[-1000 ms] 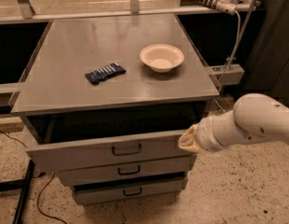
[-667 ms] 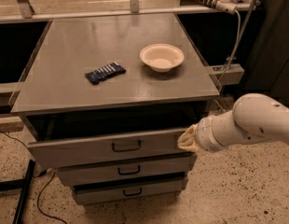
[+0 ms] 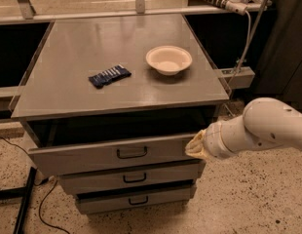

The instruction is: Close top drawer

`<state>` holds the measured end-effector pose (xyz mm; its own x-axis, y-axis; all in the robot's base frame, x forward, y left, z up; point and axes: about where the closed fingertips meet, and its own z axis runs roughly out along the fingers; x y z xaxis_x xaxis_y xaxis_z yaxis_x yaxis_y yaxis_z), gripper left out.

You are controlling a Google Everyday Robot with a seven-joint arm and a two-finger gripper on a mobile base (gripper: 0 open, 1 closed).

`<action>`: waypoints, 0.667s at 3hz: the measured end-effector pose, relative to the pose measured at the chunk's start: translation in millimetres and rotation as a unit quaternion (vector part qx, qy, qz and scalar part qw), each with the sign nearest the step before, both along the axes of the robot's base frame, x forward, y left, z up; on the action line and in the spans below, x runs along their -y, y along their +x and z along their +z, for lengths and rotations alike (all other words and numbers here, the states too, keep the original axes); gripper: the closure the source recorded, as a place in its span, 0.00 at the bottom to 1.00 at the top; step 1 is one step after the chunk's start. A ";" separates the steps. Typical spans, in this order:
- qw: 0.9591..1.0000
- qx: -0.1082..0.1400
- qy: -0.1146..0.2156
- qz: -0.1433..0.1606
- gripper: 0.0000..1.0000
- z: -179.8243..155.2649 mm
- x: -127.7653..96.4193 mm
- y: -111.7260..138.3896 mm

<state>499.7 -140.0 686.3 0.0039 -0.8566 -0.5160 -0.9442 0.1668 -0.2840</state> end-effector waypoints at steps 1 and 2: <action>1.000 0.000 0.000 0.000 0.12 0.0 0.0 0.0; 1.000 0.000 0.000 0.000 0.00 0.0 0.0 0.0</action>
Offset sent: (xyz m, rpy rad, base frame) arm 0.0000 0.0000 0.0000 0.0000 0.0000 0.0000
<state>499.7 -140.0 686.3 0.0040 -0.8566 -0.5160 -0.9442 0.1667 -0.2840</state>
